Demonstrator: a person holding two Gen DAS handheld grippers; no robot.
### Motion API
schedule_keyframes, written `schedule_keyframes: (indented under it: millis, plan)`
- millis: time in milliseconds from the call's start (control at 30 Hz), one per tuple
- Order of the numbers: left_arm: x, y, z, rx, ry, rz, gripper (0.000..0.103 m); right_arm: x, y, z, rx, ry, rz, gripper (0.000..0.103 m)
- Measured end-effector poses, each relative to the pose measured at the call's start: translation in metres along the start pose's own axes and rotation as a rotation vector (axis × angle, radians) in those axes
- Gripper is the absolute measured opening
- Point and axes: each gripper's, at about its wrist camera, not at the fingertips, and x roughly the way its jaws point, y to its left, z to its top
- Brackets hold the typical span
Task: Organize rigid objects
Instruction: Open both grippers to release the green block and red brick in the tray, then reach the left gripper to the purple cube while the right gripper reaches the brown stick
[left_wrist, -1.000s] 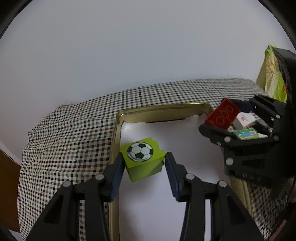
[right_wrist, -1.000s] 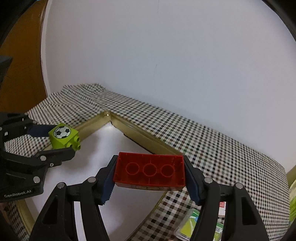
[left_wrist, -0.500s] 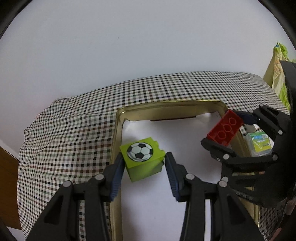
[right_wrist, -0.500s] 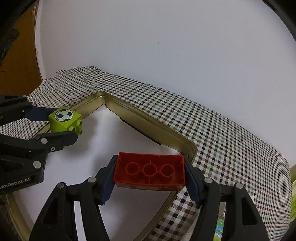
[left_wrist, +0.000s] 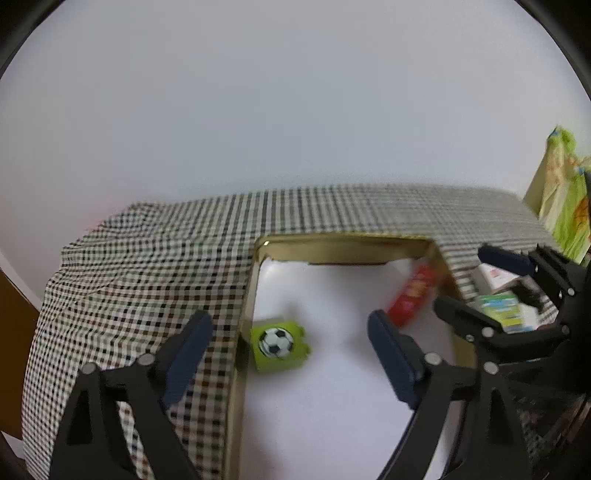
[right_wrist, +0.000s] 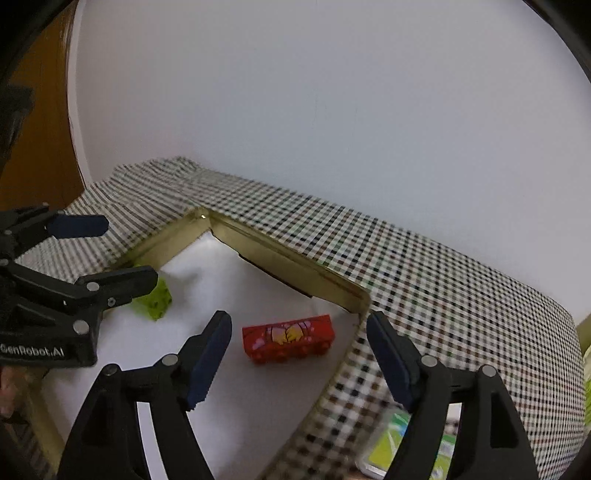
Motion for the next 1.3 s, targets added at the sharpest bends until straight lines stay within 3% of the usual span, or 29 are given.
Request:
schedule_keyframes:
  millis: [33, 167, 267, 500, 767, 933, 1167, 1200, 1267, 1300]
  plan:
    - [-0.009, -0.001, -0.005, -0.005, -0.025, -0.005, 0.103, -0.010, -0.004, -0.005, 0.006, -0.014, 0.003, 0.078]
    - [-0.048, -0.014, -0.035, -0.017, -0.141, -0.041, 0.103, -0.060, -0.026, -0.038, 0.050, -0.069, 0.001, 0.079]
    - [-0.068, -0.027, -0.057, -0.013, -0.209, -0.028, 0.103, -0.093, -0.044, -0.071, 0.100, -0.107, -0.054, 0.085]
    - [-0.094, -0.057, -0.087, 0.020, -0.298, -0.021, 0.103, -0.133, -0.074, -0.145, 0.223, -0.096, -0.125, 0.086]
    - [-0.099, -0.081, -0.104, 0.047, -0.285, -0.057, 0.103, -0.129, -0.069, -0.176, 0.141, -0.052, -0.104, 0.086]
    - [-0.098, -0.096, -0.106, 0.067, -0.282, -0.068, 0.103, -0.128, -0.083, -0.180, 0.195, -0.054, -0.093, 0.086]
    - [-0.091, -0.120, -0.102, 0.094, -0.254, -0.089, 0.103, -0.103, -0.103, -0.170, 0.258, 0.015, -0.129, 0.086]
    - [-0.091, -0.123, -0.102, 0.094, -0.252, -0.094, 0.103, -0.098, -0.102, -0.169, 0.252, 0.028, -0.122, 0.084]
    - [-0.091, -0.128, -0.101, 0.096, -0.244, -0.114, 0.103, -0.091, -0.104, -0.168, 0.260, 0.054, -0.124, 0.071]
    - [-0.092, -0.131, -0.101, 0.096, -0.241, -0.122, 0.103, -0.088, -0.105, -0.168, 0.265, 0.065, -0.119, 0.059]
